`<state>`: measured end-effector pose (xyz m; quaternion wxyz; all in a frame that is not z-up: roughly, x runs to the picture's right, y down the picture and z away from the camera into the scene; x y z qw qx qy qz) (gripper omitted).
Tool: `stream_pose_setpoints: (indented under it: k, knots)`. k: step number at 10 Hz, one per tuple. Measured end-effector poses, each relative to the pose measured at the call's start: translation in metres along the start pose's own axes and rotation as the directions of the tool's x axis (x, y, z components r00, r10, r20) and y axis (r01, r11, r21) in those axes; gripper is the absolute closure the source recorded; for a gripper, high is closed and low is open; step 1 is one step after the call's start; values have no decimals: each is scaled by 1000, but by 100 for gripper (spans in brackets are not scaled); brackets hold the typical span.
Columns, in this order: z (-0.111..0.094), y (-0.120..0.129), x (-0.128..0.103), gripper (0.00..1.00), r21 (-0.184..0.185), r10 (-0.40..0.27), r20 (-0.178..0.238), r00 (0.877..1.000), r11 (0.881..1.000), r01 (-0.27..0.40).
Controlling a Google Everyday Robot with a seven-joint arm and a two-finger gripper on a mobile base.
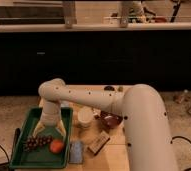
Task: Place apple in tray
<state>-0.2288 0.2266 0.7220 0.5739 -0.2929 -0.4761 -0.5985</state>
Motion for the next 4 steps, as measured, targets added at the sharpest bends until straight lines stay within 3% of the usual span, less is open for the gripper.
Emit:
stream_pose_setpoints:
  k: [4]
  knots:
    - [-5,3,0,20,6,1,-8,1000,1000,-1]
